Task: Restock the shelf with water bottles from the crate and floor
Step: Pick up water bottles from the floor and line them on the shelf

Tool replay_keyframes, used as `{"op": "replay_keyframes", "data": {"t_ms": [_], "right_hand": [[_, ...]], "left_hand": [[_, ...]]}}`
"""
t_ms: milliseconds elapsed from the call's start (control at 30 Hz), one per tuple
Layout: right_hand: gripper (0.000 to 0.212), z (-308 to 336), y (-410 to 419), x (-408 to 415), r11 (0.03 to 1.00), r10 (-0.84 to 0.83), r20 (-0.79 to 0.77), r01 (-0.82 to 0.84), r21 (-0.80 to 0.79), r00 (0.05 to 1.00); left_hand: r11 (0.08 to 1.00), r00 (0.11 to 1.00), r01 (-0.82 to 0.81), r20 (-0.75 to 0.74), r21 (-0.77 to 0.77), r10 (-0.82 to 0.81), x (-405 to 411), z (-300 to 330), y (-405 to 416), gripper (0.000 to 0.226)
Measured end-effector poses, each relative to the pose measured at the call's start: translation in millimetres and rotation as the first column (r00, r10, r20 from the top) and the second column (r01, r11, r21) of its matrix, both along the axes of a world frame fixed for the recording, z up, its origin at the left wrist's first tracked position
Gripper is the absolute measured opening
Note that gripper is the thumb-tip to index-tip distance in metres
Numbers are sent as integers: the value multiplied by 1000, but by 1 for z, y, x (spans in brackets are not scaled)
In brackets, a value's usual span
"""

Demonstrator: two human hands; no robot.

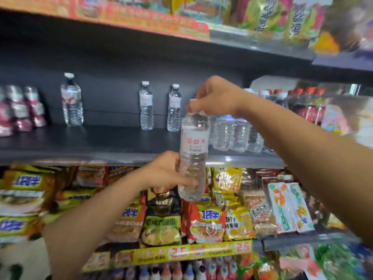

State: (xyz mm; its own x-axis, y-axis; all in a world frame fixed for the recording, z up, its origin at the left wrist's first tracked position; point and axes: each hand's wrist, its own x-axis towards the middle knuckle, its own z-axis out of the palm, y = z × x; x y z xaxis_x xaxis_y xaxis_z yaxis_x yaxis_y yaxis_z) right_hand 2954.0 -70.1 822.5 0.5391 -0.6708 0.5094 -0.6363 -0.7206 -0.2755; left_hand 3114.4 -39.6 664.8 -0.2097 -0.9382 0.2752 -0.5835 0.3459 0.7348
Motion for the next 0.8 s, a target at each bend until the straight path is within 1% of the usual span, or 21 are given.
{"op": "replay_keyframes", "data": {"t_ms": [67, 133, 233, 333, 400, 467, 567, 800], "right_hand": [[31, 21, -7, 13, 999, 38, 8, -38, -21, 999], [28, 39, -15, 24, 997, 76, 9, -76, -29, 997], [32, 61, -32, 38, 991, 124, 30, -122, -61, 992], [30, 76, -56, 51, 986, 155, 64, -150, -77, 986], [27, 81, -74, 61, 985, 159, 75, -153, -73, 984], [24, 83, -92, 72, 987, 141, 64, -135, -91, 988], [24, 80, -114, 90, 990, 108, 2, -107, -90, 994], [30, 64, -166, 135, 998, 21, -130, -29, -54, 991]], "left_hand": [[999, 998, -51, -25, -17, 50, 11, 22, -1, 45], [996, 994, -89, -62, -24, 88, 19, 42, -7, 47], [988, 985, -149, -86, -26, 147, 32, 69, -19, 52], [981, 978, -192, -89, -22, 189, 46, 88, -35, 52], [975, 974, -222, -63, -29, 220, 54, 96, -47, 53], [968, 968, -249, -38, -36, 247, 62, 99, -61, 51], [970, 970, -241, -41, -14, 241, 75, 94, -85, 44], [972, 970, -232, -67, 28, 234, 115, 69, -144, 47]]}}
